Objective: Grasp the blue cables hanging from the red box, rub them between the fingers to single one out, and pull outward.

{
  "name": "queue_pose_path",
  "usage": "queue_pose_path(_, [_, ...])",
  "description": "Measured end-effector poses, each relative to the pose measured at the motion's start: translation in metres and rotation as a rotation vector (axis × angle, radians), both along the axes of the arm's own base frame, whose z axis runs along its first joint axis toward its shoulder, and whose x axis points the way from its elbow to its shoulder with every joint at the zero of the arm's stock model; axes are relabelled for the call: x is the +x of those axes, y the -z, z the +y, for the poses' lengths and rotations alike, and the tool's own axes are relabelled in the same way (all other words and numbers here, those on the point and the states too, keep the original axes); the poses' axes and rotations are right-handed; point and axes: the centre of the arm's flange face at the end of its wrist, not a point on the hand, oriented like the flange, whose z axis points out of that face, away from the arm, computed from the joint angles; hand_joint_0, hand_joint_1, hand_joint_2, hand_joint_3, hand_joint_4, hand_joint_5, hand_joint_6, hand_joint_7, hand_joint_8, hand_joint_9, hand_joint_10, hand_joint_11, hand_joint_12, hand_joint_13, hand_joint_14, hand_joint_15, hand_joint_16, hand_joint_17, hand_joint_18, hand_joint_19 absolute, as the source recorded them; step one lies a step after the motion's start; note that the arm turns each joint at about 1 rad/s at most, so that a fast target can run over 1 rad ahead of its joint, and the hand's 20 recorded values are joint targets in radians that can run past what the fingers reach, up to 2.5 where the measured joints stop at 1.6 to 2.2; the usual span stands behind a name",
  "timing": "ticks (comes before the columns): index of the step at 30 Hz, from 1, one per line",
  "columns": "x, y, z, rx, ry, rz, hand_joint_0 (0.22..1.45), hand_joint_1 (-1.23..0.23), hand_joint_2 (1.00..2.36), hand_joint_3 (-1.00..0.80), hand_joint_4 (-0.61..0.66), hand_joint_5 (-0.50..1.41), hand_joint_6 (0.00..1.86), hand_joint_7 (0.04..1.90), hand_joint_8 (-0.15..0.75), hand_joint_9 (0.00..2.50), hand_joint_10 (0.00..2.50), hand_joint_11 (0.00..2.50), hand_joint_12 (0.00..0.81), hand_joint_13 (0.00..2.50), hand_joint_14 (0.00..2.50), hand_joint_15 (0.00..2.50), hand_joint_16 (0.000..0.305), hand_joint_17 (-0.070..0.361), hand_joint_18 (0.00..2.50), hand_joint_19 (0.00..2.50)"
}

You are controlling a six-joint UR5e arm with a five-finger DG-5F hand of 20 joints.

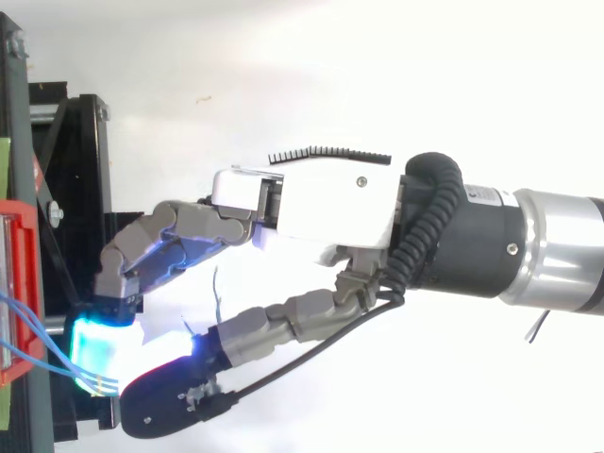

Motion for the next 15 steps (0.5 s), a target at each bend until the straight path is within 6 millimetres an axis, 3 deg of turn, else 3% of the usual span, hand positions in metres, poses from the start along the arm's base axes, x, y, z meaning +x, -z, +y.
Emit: queue_pose_path(15, [-0.0010, 0.0003, 0.0063, 0.357, -0.028, -0.033, 0.56, -0.72, 1.00, -0.50, 0.24, -0.12, 0.84, 0.83, 0.375, 0.79, 0.01, 0.31, 0.383, 0.51, 0.01, 0.19, 0.051, 0.114, 0.61, 0.27])
